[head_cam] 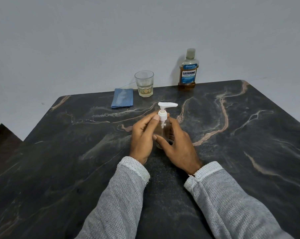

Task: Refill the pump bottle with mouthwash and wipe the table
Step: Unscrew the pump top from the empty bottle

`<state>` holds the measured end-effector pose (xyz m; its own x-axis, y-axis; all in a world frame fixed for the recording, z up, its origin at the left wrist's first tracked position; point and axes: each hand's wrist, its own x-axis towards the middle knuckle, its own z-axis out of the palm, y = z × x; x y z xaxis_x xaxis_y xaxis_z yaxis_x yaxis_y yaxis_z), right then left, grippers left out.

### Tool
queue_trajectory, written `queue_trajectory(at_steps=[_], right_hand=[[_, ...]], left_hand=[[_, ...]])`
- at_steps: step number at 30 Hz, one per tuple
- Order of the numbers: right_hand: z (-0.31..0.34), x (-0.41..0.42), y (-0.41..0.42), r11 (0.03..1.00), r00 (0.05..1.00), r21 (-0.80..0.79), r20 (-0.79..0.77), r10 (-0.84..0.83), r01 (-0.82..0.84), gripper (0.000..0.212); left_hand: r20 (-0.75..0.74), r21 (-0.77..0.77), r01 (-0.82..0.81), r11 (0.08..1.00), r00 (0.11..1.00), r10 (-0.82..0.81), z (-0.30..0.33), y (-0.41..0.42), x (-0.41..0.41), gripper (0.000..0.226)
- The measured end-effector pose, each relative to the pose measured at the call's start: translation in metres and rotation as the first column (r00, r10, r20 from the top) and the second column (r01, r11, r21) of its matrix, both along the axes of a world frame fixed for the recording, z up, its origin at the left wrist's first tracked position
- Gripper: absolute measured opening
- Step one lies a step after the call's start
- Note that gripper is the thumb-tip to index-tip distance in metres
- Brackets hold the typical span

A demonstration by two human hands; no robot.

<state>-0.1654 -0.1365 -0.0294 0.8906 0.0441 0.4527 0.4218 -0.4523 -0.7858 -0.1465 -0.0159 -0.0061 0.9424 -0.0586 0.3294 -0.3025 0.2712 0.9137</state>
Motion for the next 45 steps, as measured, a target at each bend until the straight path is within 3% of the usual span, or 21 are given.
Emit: queue_trajectory(at_steps=[21,28,34,45], right_hand=[[0.0011,-0.0011,-0.0004,1.000,1.000,-0.016,-0.008,-0.010,0.010,0.065],[0.0014,-0.0018,-0.0006,1.000,1.000,-0.017,0.003,-0.009,0.010,0.059],[0.0008,-0.0012,0.0000,1.000,1.000,-0.012,0.000,-0.015,0.015,0.055],[-0.0007,0.0007,-0.0001,1.000,1.000,-0.004,-0.005,-0.029,0.029,0.051]], left_hand=[[-0.037,-0.007,0.061,0.998,0.997,-0.061,0.0029,0.0003,-0.0009,0.025],[-0.046,-0.016,0.075,0.997,0.996,-0.076,0.0016,-0.0002,0.0001,0.037],[-0.060,-0.032,0.110,0.993,0.992,-0.112,0.0047,0.0024,-0.0017,0.025],[-0.053,-0.068,0.146,0.987,0.987,-0.149,0.0064,0.0026,-0.0024,0.026]])
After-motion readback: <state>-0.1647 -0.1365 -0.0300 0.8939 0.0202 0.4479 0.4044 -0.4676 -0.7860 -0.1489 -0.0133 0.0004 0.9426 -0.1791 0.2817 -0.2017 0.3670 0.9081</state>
